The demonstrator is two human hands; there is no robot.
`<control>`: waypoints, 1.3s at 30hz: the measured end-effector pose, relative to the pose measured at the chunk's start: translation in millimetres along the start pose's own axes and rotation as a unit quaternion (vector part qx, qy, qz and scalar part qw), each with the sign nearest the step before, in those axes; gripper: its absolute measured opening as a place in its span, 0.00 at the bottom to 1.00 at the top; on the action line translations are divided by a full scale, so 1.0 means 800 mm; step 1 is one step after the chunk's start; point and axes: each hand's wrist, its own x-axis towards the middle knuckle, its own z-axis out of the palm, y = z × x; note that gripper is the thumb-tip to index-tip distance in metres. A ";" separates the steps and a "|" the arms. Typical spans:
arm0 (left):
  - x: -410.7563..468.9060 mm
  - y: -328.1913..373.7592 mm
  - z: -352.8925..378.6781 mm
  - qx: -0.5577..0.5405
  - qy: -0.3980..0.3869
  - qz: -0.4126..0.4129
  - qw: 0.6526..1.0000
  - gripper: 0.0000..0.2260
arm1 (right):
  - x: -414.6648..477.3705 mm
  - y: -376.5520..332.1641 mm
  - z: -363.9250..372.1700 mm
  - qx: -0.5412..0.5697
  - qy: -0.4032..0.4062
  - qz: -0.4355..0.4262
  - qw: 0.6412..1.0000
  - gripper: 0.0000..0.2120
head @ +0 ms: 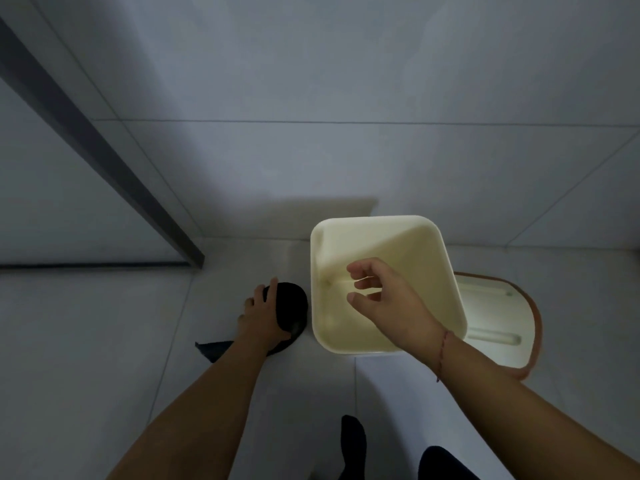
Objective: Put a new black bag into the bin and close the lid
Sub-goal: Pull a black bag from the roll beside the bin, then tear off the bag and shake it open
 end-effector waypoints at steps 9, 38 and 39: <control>-0.036 -0.029 -0.076 -0.340 0.195 -0.025 0.920 0.27 | -0.003 -0.020 -0.009 0.012 0.010 0.006 1.000 0.14; -0.202 0.154 -0.314 -0.608 -0.200 0.232 0.732 0.20 | -0.061 -0.169 -0.112 0.076 0.017 -0.169 0.982 0.36; -0.198 0.154 -0.310 -0.649 -0.203 0.216 0.700 0.20 | -0.060 -0.165 -0.110 0.100 0.066 -0.164 0.979 0.32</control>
